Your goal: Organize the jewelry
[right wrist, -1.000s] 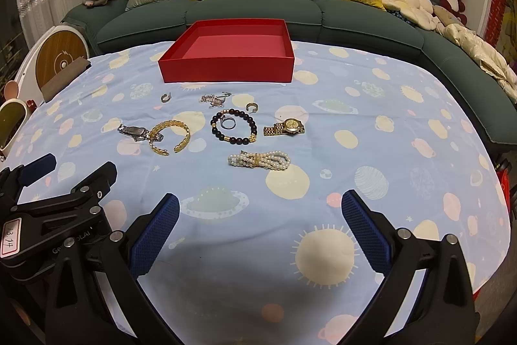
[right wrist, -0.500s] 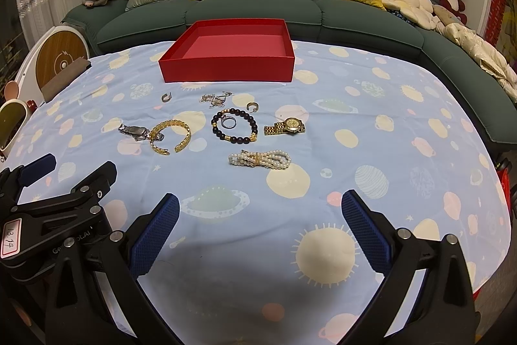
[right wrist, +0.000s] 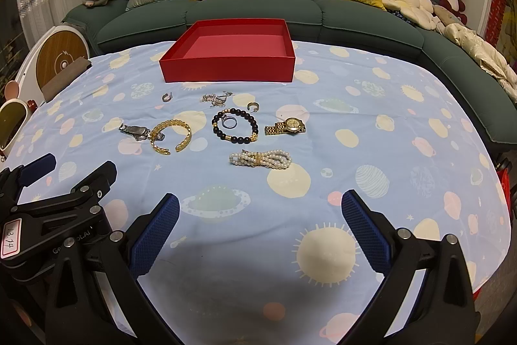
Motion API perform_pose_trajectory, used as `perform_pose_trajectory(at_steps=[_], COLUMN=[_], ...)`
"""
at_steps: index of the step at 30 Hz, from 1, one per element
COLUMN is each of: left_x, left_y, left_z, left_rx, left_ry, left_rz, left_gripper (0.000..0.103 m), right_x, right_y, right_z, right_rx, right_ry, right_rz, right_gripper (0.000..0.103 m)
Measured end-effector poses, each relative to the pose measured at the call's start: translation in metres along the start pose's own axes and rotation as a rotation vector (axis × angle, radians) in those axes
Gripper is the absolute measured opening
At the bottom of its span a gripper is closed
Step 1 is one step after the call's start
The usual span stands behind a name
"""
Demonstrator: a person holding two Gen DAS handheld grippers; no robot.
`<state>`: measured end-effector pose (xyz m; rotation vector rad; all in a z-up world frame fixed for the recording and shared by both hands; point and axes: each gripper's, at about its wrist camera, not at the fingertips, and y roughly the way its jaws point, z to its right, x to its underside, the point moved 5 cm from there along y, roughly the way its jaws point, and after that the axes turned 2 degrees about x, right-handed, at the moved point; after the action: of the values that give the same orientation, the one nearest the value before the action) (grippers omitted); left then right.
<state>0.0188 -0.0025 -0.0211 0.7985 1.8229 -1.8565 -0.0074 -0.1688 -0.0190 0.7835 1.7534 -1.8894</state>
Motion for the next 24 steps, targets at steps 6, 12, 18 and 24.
perform_pose_trajectory(at_steps=[6,12,18,24], left_x=[0.0,0.001,0.001,-0.001], left_y=[0.0,-0.001,0.001,0.006], left_z=[0.0,-0.001,-0.003,-0.001], left_rx=[0.0,0.0,0.017,0.026], left_ry=[0.0,-0.001,-0.004,0.015], left_rz=[0.001,-0.002,-0.009,-0.002], left_gripper=[0.096,0.096,0.096,0.096], right_x=[0.0,0.0,0.003,0.001], right_y=[0.0,0.0,0.001,0.01], right_z=[0.0,0.0,-0.002,0.005], right_rx=[0.0,-0.001,-0.014,-0.018], right_ry=[0.0,-0.001,0.005,0.018], right_rz=[0.0,0.0,-0.005,-0.009], right_gripper=[0.098,0.098,0.098,0.098])
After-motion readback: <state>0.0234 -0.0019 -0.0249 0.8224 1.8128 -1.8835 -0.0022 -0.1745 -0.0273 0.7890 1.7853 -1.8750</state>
